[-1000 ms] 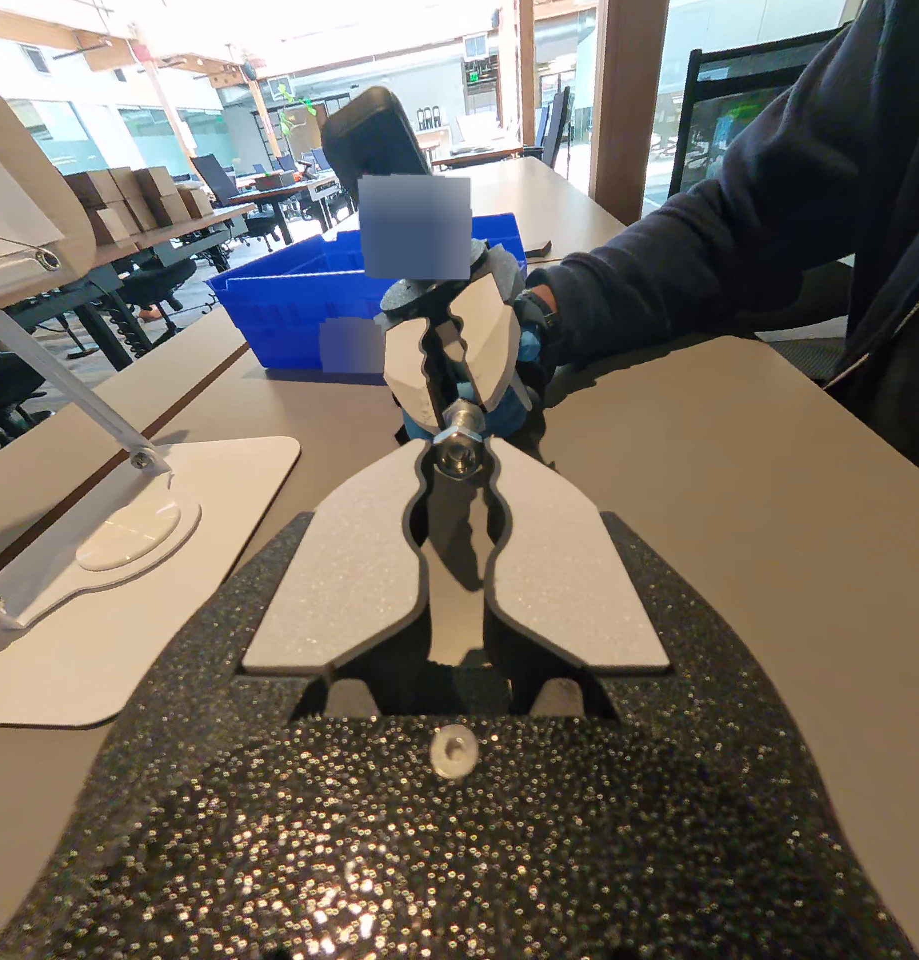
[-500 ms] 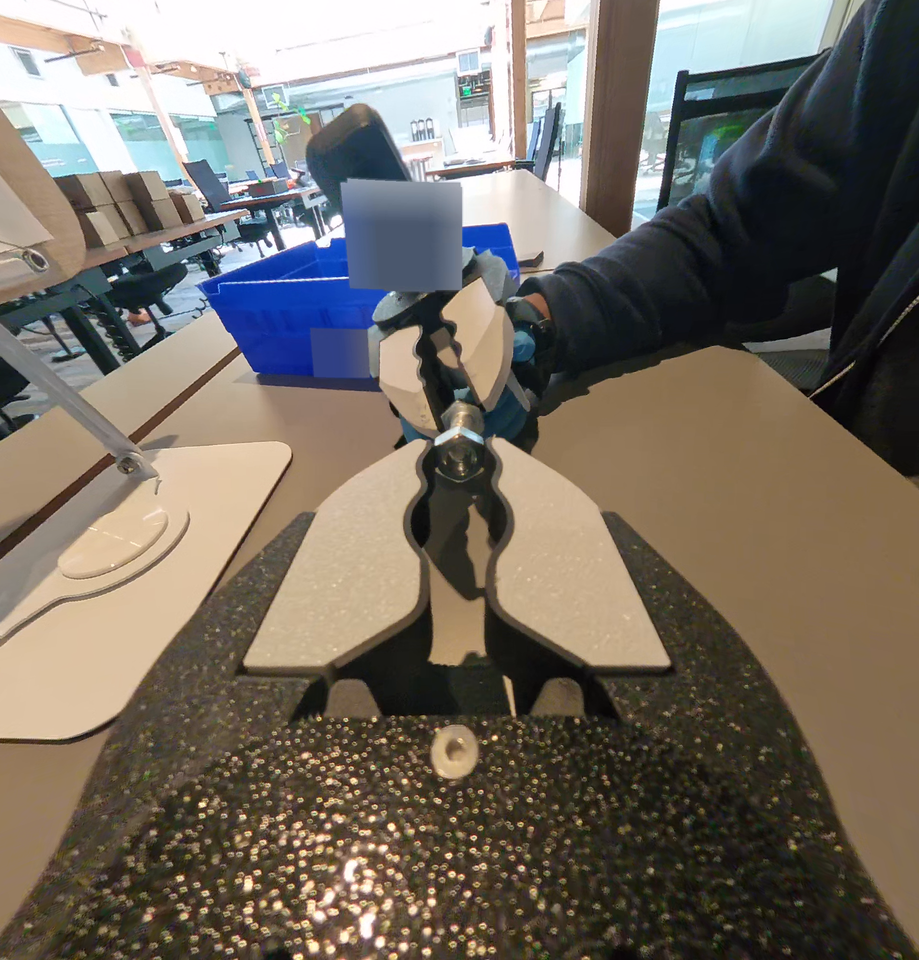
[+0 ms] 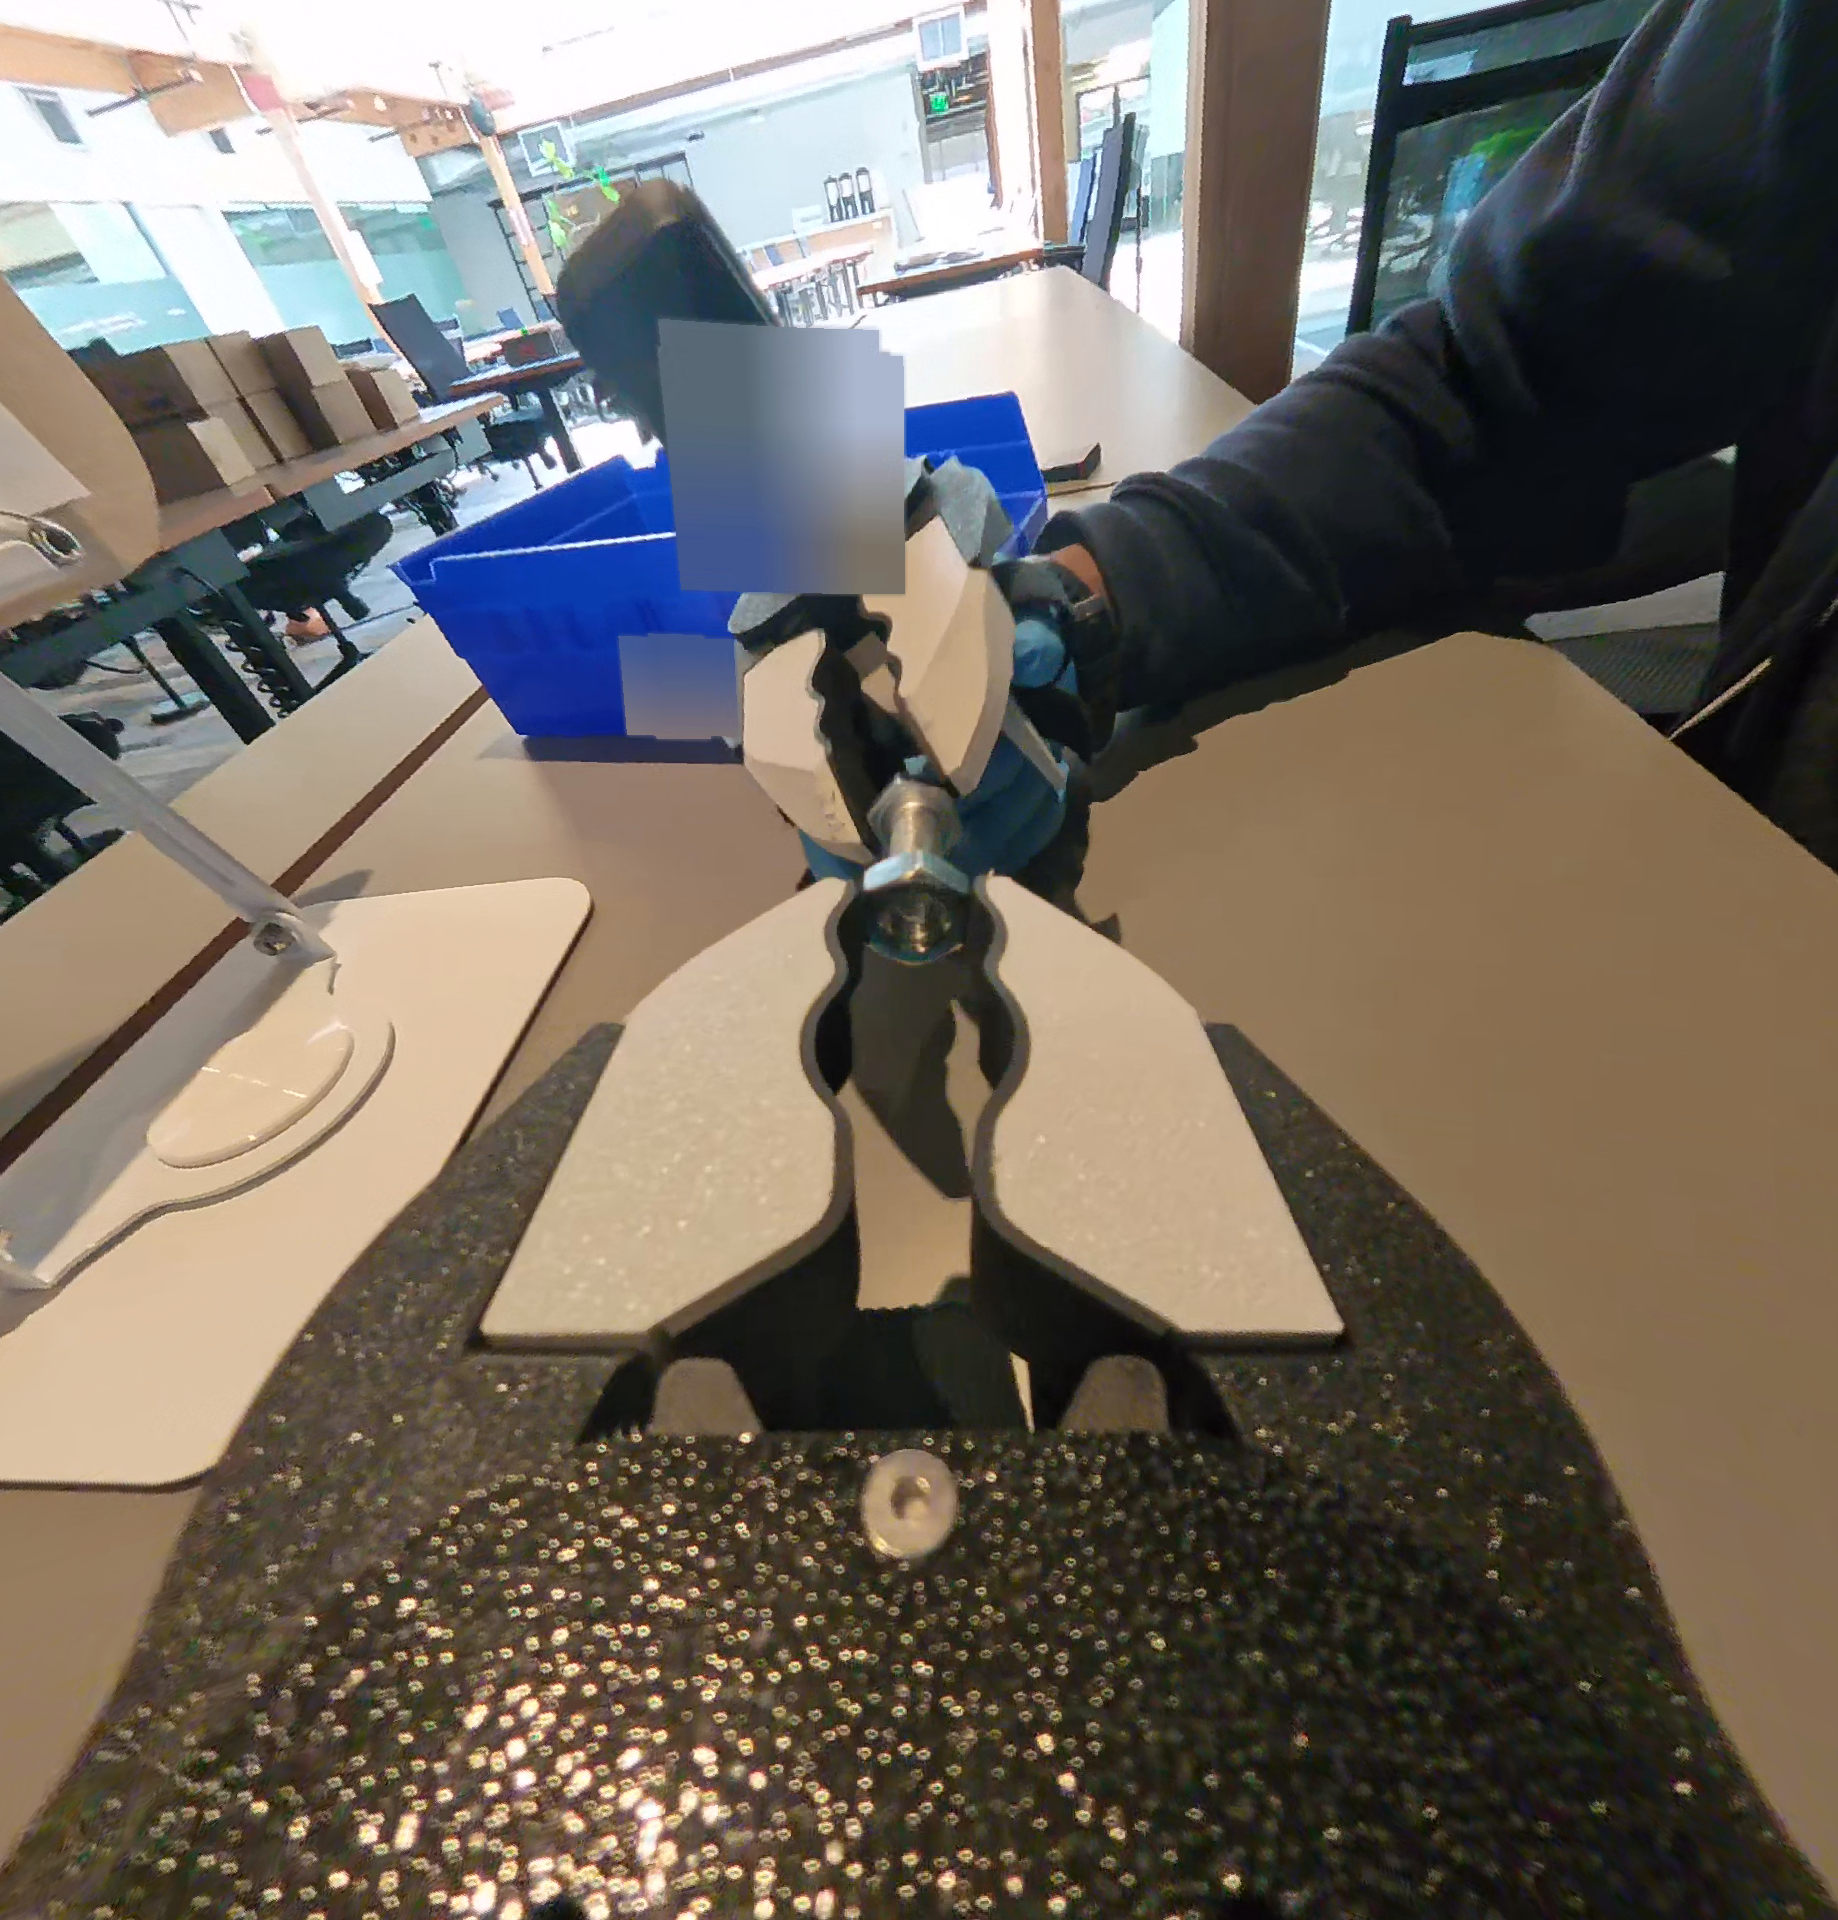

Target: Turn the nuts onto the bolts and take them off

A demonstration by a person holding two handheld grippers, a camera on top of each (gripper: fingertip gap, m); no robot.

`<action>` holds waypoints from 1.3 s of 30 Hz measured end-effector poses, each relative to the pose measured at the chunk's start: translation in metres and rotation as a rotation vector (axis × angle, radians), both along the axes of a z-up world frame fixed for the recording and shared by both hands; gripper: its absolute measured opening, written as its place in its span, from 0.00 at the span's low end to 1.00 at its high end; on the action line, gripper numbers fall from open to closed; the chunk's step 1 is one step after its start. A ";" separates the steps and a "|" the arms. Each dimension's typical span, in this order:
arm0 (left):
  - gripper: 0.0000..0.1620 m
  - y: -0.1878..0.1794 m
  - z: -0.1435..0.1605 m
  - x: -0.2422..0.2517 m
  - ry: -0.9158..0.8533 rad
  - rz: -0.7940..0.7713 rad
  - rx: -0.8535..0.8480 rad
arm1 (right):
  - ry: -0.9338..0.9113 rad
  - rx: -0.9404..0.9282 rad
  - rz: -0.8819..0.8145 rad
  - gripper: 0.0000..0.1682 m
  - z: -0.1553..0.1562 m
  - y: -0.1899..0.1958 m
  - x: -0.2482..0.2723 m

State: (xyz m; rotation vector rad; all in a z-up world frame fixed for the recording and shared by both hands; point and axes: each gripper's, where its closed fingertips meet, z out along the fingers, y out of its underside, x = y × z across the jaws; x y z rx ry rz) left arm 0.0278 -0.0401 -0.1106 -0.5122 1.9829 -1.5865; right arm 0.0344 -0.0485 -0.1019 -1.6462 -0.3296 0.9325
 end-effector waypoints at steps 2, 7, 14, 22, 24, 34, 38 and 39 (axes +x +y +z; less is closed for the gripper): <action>0.12 -0.001 -0.001 0.000 0.007 -0.004 -0.012 | 0.003 0.007 -0.003 0.10 0.001 0.000 0.000; 0.19 0.003 0.009 0.001 0.040 -0.015 -0.131 | 0.028 0.034 -0.031 0.10 0.006 0.001 0.006; 0.25 0.012 0.026 0.003 0.126 -0.020 -0.335 | 0.007 0.102 -0.095 0.10 0.012 0.002 0.013; 0.22 0.023 0.023 0.014 0.410 0.021 -0.555 | -0.129 0.224 -0.229 0.10 0.016 0.004 0.026; 0.22 0.020 0.019 0.015 0.464 0.010 -0.578 | -0.145 0.233 -0.242 0.10 0.016 0.005 0.027; 0.22 0.010 -0.002 0.018 0.545 0.016 -0.529 | -0.204 0.241 -0.287 0.10 0.013 0.008 0.027; 0.19 0.007 0.000 0.017 0.549 -0.008 -0.551 | -0.196 0.253 -0.287 0.10 0.015 0.007 0.026; 0.17 0.007 0.000 0.017 0.551 -0.008 -0.557 | -0.197 0.253 -0.288 0.10 0.015 0.007 0.026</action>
